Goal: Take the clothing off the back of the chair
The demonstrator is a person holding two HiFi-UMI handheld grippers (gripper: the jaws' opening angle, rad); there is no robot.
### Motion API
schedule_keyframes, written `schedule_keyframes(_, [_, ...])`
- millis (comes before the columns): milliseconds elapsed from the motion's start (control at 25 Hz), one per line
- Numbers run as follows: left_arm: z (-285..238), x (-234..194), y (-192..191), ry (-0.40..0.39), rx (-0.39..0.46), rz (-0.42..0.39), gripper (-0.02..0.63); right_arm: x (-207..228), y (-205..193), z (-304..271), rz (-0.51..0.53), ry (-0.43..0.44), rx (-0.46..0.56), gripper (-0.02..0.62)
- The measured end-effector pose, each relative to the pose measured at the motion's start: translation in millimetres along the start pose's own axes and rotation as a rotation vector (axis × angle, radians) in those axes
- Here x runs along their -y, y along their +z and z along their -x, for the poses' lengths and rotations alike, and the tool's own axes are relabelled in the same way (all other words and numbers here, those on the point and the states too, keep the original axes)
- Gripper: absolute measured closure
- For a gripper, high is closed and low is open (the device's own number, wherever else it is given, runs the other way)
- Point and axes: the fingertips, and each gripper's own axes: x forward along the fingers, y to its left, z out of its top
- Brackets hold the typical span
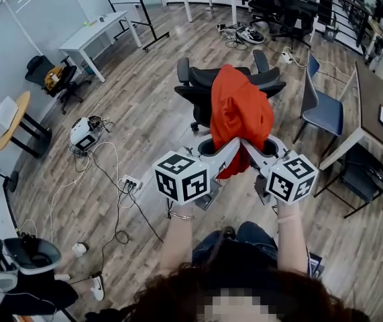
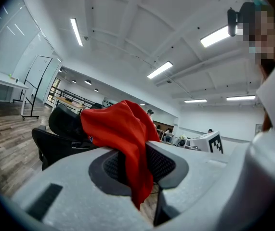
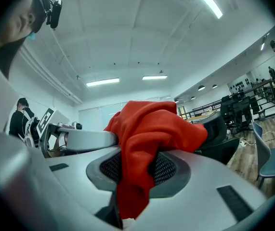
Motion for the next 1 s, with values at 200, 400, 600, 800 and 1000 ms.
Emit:
schedule_keyframes(200, [9.0, 14.5, -2.6, 0.012, 0.015, -0.009, 0.515, -9.3, 0.3, 12.2, 0.003, 0.019, -0.001, 0.477])
schedule_keyframes(400, [20.2, 31.2, -5.8, 0.04, 0.046, -0.013, 0.515, -22.1, 0.2, 26.2, 0.016, 0.051, -0.003, 0.479])
schedule_keyframes(600, [26.4, 58.6, -12.1, 0.056, 0.055, -0.027, 0.515, -32.5, 0.9, 51.9, 0.028, 0.079, 0.0, 0.479])
schedule_keyframes(800, [28.3, 84.1, -22.1, 0.068, 0.06, -0.03, 0.517, -37.4, -2.6, 78.6, 0.02, 0.094, 0.001, 0.479])
schedule_keyframes(1000, [29.7, 102.8, -33.4, 0.086, 0.058, -0.015, 0.517, -41.5, -8.9, 99.5, 0.012, 0.095, -0.006, 0.479])
